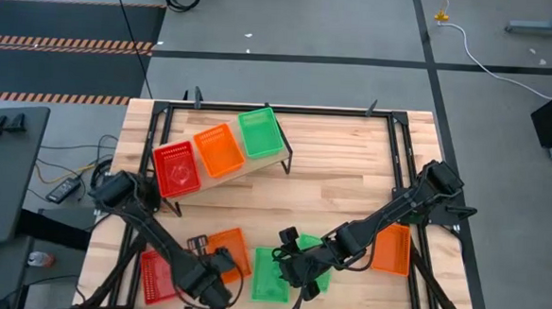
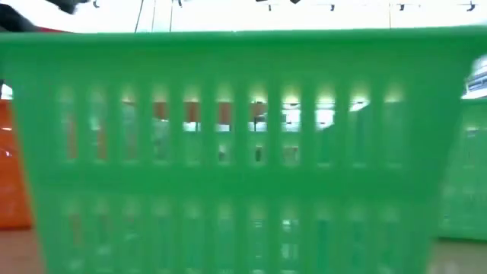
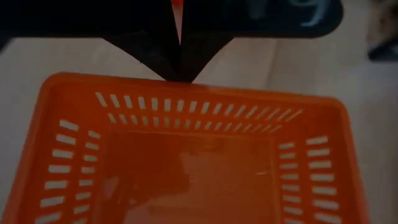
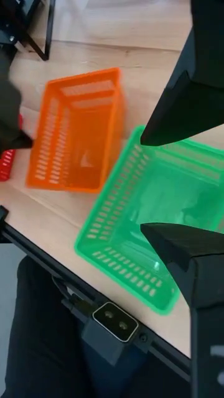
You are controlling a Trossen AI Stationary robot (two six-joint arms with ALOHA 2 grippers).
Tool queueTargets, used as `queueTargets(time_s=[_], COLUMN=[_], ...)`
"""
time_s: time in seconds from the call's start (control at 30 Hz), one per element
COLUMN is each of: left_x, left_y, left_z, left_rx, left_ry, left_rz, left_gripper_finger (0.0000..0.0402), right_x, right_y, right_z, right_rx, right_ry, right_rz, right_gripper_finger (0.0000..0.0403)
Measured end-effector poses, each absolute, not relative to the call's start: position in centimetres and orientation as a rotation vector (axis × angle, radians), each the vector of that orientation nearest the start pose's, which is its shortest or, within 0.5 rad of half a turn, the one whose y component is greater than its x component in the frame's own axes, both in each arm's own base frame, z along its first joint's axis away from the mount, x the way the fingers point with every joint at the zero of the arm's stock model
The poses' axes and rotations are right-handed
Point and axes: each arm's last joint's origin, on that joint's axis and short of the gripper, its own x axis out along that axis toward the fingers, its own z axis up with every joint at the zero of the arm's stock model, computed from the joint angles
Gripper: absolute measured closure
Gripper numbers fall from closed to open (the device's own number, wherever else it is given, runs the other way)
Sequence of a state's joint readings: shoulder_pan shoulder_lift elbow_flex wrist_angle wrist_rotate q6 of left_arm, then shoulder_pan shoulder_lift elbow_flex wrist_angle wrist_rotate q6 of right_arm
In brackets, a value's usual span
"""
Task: Stack baskets on shelf by color
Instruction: Stack the left orange bin on the orange bin on the shelf
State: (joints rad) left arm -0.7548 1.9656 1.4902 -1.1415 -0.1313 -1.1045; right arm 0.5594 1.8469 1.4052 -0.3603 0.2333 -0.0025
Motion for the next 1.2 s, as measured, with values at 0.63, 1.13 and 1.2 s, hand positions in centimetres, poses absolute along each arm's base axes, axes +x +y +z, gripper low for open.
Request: queueTargets(time_s=[0.63, 1.13, 1.2], left_x=[30.5, 24.0, 23.0], left_y=[-19.2, -24.4, -25.2], left_z=[19.6, 22.0, 22.6], left_rx=[-0.079, 0.133, 0.129], left_ry=[1.417, 1.266, 1.201], left_rz=[0.407, 0.389, 0.38], left_gripper_finger=[0.039, 0.039, 0.0391], right_x=[35.3, 37.9, 38.2], right_y=[20.4, 21.3, 21.2], right_z=[24.0, 18.8, 18.7], right_rx=[-0.129, -0.133, -0.129], right_ry=[0.742, 0.74, 0.722], right_rz=[0.22, 0.211, 0.199], right_gripper_finger=[0.0183, 0.0183, 0.0183])
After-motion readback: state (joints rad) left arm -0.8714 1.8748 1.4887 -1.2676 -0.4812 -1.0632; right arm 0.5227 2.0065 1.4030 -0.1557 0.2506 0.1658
